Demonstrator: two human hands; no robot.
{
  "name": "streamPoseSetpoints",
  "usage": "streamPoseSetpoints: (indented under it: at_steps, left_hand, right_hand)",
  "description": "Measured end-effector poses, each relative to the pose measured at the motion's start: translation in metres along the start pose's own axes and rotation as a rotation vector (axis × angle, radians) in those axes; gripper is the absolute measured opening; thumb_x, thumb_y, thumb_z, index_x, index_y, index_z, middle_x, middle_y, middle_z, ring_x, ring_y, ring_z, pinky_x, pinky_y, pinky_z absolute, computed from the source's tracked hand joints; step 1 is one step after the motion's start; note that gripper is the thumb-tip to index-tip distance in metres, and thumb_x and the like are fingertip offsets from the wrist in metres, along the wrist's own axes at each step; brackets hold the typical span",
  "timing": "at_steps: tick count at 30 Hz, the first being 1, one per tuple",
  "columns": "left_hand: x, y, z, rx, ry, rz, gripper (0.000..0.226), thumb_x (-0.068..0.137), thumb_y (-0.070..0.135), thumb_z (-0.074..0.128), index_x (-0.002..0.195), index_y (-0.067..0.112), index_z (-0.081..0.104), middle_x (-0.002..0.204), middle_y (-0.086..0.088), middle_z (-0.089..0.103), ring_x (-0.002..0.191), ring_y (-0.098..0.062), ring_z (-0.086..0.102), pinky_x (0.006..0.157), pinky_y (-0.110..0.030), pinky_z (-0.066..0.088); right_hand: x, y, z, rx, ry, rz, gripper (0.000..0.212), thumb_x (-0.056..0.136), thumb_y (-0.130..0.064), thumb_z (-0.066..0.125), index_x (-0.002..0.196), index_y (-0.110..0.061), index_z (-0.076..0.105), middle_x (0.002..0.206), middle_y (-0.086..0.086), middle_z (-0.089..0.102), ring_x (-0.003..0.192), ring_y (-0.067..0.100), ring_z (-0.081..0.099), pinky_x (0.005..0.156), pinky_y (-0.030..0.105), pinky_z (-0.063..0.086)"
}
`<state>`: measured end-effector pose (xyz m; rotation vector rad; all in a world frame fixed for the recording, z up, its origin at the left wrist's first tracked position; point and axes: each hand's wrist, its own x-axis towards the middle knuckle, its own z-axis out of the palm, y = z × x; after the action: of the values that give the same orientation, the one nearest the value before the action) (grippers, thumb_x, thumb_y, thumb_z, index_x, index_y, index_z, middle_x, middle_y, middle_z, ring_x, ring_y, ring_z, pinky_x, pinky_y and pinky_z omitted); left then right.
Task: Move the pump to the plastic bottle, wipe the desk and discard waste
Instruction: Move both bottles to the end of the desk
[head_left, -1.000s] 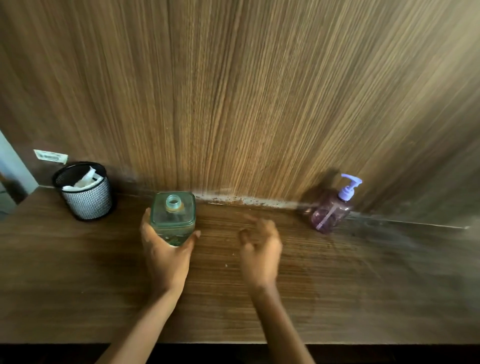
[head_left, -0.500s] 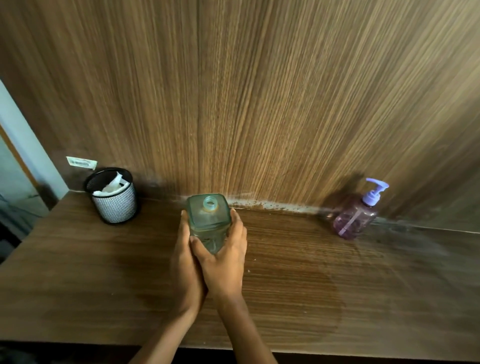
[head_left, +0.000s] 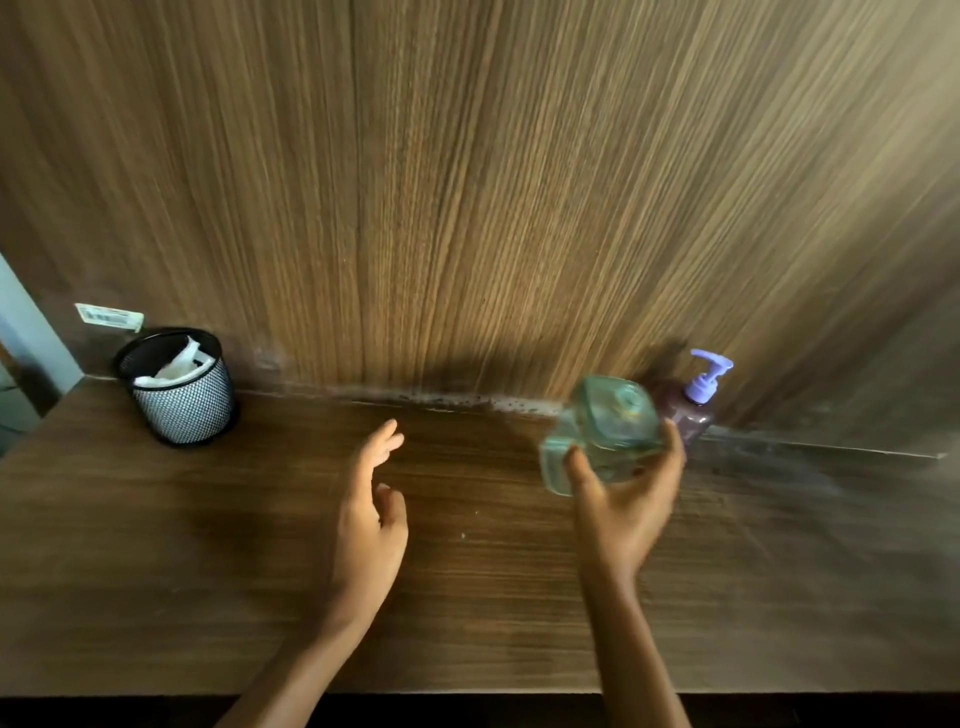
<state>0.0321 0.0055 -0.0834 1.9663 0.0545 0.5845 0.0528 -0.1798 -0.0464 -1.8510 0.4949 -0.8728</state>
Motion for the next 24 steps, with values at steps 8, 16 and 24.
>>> streamPoseSetpoints:
  at_steps: [8, 16, 24]
  left_hand:
    - [-0.001, 0.006, 0.017, 0.015, -0.046, -0.004, 0.050, 0.078, -0.014, 0.047, 0.110, 0.022, 0.062, 0.108, 0.006, 0.067, 0.102, -0.004, 0.061, 0.086, -0.005, 0.042]
    - [-0.003, 0.008, 0.022, 0.031, -0.068, -0.019, 0.043, 0.081, -0.011, 0.046, 0.105, 0.019, 0.065, 0.105, 0.006, 0.068, 0.101, -0.004, 0.062, 0.084, -0.001, 0.041]
    - [-0.001, 0.009, 0.023, 0.005, -0.077, -0.061, 0.041, 0.081, -0.013, 0.048, 0.101, 0.018, 0.066, 0.102, 0.005, 0.069, 0.098, -0.006, 0.063, 0.083, -0.016, 0.044]
  right_hand:
    - [0.052, 0.050, -0.067, -0.173, 0.122, 0.095, 0.091, 0.067, -0.010, 0.078, 0.143, -0.015, 0.028, 0.139, 0.017, 0.042, 0.130, 0.031, 0.038, 0.102, 0.038, 0.032]
    - [0.071, 0.063, -0.062, -0.210, 0.024, 0.074, 0.094, 0.067, -0.009, 0.077, 0.145, -0.012, 0.024, 0.137, 0.020, 0.041, 0.126, 0.034, 0.040, 0.099, 0.045, 0.037]
    - [0.078, 0.068, -0.057, -0.227, -0.018, 0.057, 0.098, 0.071, -0.006, 0.074, 0.148, -0.010, 0.013, 0.141, 0.022, 0.036, 0.129, 0.034, 0.036, 0.100, 0.043, 0.035]
